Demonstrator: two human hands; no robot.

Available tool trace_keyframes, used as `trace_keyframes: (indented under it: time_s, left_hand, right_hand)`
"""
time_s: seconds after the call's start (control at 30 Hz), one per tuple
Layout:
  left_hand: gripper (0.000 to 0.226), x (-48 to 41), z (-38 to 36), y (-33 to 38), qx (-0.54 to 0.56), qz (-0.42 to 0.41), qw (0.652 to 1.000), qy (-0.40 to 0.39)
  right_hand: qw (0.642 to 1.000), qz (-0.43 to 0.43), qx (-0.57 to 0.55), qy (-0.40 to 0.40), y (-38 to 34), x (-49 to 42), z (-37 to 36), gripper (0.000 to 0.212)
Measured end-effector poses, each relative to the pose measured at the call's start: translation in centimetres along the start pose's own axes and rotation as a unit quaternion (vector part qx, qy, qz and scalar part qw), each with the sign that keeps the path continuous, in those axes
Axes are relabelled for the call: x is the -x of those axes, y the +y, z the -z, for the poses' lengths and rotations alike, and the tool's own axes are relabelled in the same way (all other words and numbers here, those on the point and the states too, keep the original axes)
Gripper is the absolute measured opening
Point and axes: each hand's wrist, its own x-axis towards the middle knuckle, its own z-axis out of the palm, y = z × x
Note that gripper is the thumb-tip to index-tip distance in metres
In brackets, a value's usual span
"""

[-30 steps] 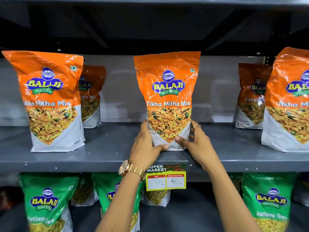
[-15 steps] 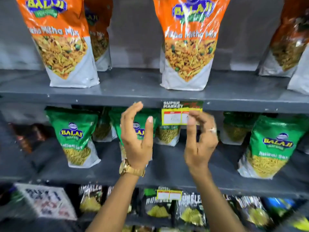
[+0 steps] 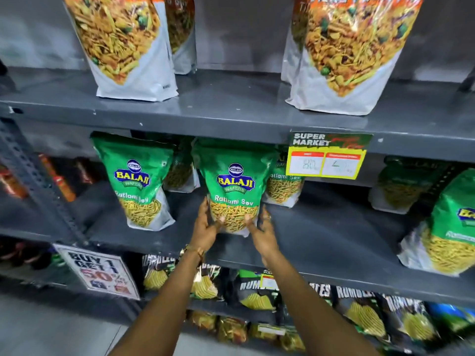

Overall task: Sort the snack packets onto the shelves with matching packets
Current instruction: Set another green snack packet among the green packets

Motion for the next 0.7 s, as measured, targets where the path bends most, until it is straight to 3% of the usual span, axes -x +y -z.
trace_keyframes:
  time_s: [0.07, 0.13, 0.23, 0.43, 0.6, 0.7]
  left_hand:
    - [0.061, -0.4, -0.4, -0.2, -0.014, 0.016, 1.0, 0.003]
    - [0.06, -0.2, -1.5, -0.4, -0.032, 0.021, 0.999, -0.004]
    - [0.055, 0.6, -4.1, -0.9, -0.046, 0.024, 0.999, -0.01]
    - [0.05, 2.6, -9.4, -0.4, -0.053, 0.009, 0.998, -0.034]
    - [0.055, 3.0, -11.0, -0.5, -0.089, 0.001, 0.995, -0.034]
    - [0.048, 3.1, -11.3, 0.1, -0.115, -0.008, 0.993, -0.024]
  right_hand:
    - [0.998, 0.026, -0.053, 0.008, -0.5, -0.2, 0.3, 0.062]
    - [0.995, 0.044, -0.077, 0.055, -0.8, 0.2, 1.3, 0.069]
    - [0.987, 0.054, -0.091, 0.122, -0.1, 1.1, 3.3, 0.03]
    - [0.973, 0.033, -0.065, 0.221, 0.4, 3.2, 7.9, 0.045]
    - [0.969, 0.033, -0.042, 0.243, 0.2, 3.9, 9.8, 0.045]
    - [0.971, 0.027, -0.02, 0.236, -0.1, 3.8, 9.7, 0.043]
